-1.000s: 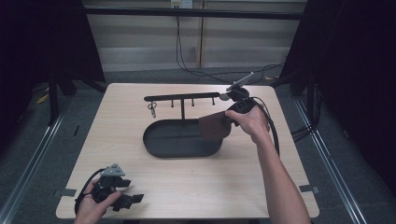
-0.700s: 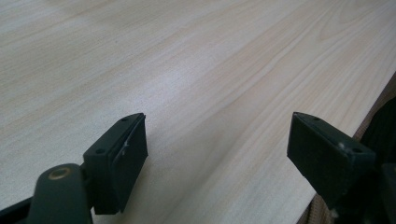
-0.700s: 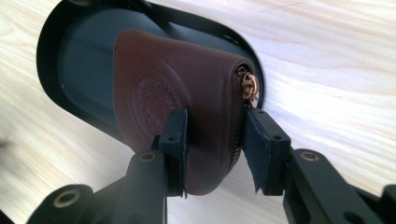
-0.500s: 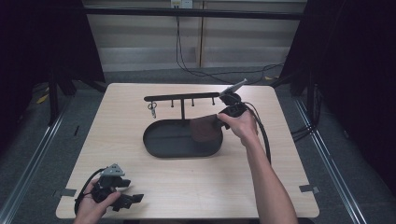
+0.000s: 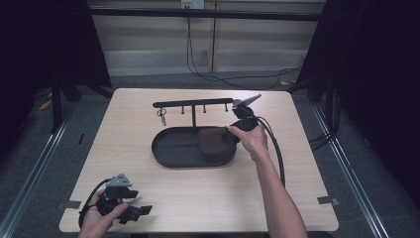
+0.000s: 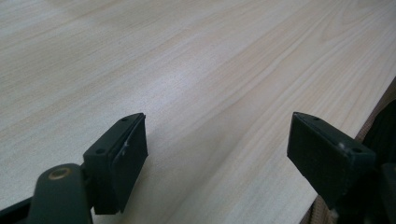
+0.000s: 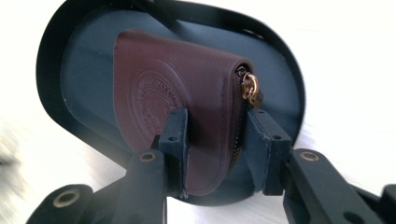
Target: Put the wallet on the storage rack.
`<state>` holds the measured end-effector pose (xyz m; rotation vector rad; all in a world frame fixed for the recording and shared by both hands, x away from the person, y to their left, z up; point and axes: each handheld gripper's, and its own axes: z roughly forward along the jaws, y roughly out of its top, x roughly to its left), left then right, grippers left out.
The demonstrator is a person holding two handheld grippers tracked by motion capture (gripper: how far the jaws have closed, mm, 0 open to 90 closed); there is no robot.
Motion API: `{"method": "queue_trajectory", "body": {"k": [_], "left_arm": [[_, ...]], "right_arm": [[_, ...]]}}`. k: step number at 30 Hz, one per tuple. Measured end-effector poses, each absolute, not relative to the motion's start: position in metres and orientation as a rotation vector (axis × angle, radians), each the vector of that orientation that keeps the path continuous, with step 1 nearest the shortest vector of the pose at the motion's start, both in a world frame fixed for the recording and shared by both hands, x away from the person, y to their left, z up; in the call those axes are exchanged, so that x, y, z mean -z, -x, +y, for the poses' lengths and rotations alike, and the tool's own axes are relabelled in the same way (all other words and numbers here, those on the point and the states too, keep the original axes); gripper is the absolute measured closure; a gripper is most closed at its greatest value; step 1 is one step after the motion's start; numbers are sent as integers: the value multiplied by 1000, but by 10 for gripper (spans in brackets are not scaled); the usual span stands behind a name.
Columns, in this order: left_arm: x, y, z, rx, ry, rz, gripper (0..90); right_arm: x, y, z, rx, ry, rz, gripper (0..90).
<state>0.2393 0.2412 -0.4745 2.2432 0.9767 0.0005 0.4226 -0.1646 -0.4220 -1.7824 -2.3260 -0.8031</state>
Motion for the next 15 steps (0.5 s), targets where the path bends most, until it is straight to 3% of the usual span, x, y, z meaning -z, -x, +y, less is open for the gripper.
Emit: {"method": "queue_trajectory", "body": {"k": [15], "left_arm": [[475, -240, 242, 6, -2253, 974, 201]], "right_arm": [[454, -423, -164, 847, 1782, -2267, 614]]}}
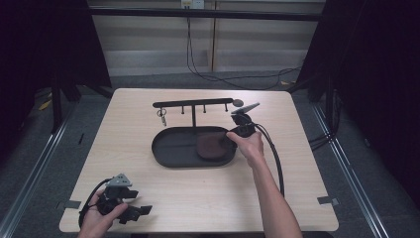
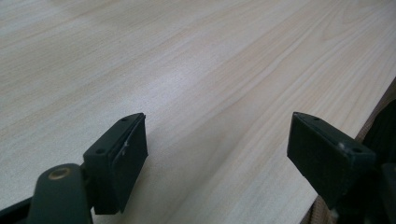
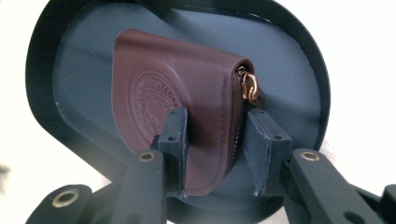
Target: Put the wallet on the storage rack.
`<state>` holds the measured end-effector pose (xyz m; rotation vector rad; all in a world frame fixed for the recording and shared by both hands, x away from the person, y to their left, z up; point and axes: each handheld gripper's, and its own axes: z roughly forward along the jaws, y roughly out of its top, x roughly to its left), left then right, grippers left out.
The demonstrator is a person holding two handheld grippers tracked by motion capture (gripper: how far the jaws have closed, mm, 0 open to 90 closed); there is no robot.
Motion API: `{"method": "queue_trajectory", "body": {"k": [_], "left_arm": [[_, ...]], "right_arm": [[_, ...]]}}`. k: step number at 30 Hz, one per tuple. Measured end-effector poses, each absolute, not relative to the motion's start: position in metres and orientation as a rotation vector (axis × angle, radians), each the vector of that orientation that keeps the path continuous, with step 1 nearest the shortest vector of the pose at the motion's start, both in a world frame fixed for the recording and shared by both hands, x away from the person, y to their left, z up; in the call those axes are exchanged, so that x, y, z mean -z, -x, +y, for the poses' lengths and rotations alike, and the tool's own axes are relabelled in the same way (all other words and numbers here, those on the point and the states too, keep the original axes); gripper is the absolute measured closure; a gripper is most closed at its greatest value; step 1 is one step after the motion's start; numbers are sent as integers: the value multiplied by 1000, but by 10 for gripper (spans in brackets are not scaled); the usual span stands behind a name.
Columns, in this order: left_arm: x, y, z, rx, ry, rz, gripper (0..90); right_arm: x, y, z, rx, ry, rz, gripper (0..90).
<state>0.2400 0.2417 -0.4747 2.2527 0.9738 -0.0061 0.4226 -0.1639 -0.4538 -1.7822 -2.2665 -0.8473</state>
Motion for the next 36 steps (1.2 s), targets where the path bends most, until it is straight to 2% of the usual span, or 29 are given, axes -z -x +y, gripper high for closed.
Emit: {"method": "queue_trajectory", "body": {"k": [14, 16, 18, 26, 36], "left_arm": [[475, -240, 241, 8, -2251, 973, 201], [475, -240, 241, 9, -2249, 974, 201], [475, -240, 242, 11, -2250, 975, 201], [475, -241, 242, 7, -2246, 978, 201], [475, -242, 243, 2, -2235, 995, 201]], "right_arm": [[463, -423, -159, 854, 1789, -2235, 601], [463, -423, -157, 855, 1790, -2256, 576], [463, -423, -155, 859, 1778, -2249, 486], [455, -420, -162, 908, 1816, -2267, 344], [441, -410, -170, 997, 1779, -2318, 271]]}}
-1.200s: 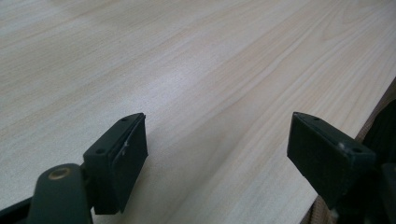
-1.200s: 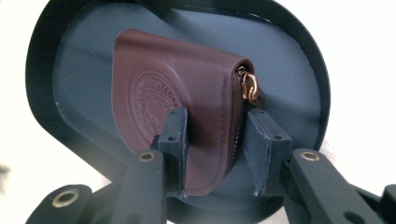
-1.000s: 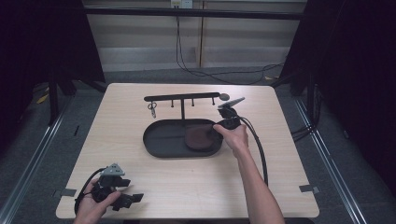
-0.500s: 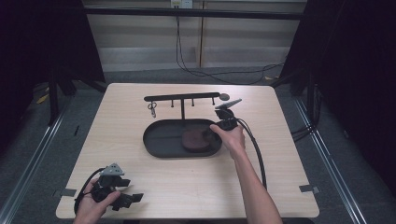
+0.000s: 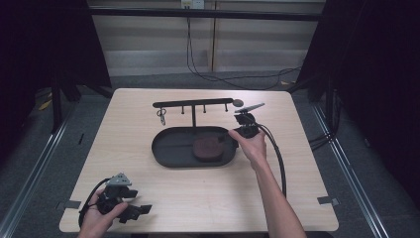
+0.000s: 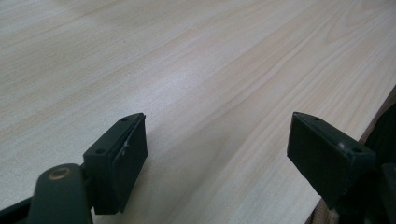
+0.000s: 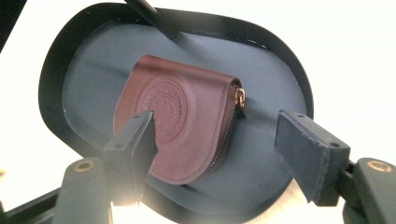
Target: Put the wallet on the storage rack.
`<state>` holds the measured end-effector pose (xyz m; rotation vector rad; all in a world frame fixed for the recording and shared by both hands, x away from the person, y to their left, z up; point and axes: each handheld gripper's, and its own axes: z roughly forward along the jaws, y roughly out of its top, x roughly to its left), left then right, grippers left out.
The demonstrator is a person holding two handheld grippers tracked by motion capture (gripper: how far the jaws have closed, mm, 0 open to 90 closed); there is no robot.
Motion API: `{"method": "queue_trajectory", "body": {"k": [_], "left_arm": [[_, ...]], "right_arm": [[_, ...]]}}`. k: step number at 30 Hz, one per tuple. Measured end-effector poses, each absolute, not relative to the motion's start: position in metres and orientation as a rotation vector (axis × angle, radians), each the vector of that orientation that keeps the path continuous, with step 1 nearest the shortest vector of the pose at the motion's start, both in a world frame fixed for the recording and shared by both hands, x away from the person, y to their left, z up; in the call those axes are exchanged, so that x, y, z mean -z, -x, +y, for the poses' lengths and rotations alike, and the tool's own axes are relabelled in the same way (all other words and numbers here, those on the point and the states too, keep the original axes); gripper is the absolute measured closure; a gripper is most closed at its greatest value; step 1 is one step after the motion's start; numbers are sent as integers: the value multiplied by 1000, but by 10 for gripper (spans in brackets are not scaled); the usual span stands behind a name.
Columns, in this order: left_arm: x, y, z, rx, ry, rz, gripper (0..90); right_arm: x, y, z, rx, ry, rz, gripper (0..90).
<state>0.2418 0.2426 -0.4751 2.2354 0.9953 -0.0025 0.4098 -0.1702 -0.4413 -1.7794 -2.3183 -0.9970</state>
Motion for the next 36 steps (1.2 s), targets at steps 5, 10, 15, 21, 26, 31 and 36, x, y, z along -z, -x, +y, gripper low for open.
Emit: {"method": "queue_trajectory", "body": {"k": [5, 10, 15, 21, 26, 31, 36], "left_arm": [[475, -242, 244, -3, -2215, 1000, 201], [474, -243, 245, -5, -2203, 1005, 198], [474, -243, 246, -6, -2197, 1008, 197], [474, -244, 245, -19, -2185, 1015, 198], [473, -244, 247, -18, -2177, 1026, 198], [473, -245, 247, -25, -2175, 1032, 192], [473, -245, 248, -31, -2174, 1036, 188]], "right_arm": [[438, -402, -175, 1033, 1760, -2351, 220], [436, -393, -188, 1075, 1772, -2357, 173], [433, -381, -200, 1134, 1782, -2352, 171], [427, -367, -212, 1168, 1779, -2377, 156], [429, -355, -223, 1181, 1788, -2385, 151], [434, -340, -234, 1225, 1802, -2364, 151], [434, -323, -245, 1242, 1823, -2377, 154]]}}
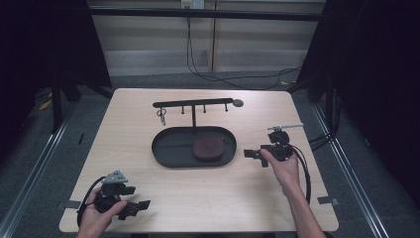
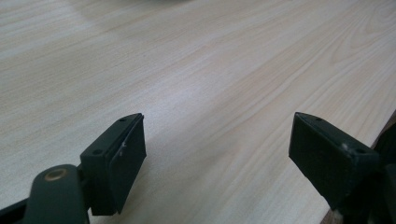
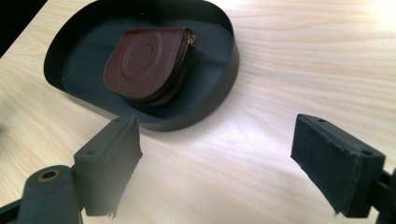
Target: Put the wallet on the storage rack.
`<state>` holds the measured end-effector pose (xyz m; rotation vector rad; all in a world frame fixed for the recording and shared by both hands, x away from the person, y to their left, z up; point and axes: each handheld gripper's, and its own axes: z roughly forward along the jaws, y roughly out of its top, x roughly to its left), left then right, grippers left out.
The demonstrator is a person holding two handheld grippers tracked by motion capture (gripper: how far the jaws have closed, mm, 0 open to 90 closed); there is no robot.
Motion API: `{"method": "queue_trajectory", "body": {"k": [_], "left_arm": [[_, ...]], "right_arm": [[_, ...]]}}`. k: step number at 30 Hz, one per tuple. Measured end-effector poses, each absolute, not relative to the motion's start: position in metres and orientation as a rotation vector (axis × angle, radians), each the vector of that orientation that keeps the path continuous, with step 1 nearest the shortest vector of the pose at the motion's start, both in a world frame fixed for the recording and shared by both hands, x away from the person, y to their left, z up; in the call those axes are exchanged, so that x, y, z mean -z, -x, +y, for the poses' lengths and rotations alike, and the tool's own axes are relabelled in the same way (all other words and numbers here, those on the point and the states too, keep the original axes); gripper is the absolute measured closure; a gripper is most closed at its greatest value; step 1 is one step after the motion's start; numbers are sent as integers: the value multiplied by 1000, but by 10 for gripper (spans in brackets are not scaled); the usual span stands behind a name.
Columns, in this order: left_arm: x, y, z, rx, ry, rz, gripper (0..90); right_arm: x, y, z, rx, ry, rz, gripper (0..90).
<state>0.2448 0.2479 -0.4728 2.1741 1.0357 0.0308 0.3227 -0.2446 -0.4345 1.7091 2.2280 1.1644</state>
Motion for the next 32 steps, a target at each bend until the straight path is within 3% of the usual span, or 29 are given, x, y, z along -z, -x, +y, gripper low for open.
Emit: {"method": "queue_trajectory", "body": {"k": [21, 32], "left_arm": [[474, -247, 251, -49, -2155, 1086, 188], [474, -248, 252, -46, -2154, 1093, 188]], "right_arm": [[448, -251, -281, -1152, -1708, 2147, 171], [477, -229, -301, -996, -1747, 2147, 157]]}}
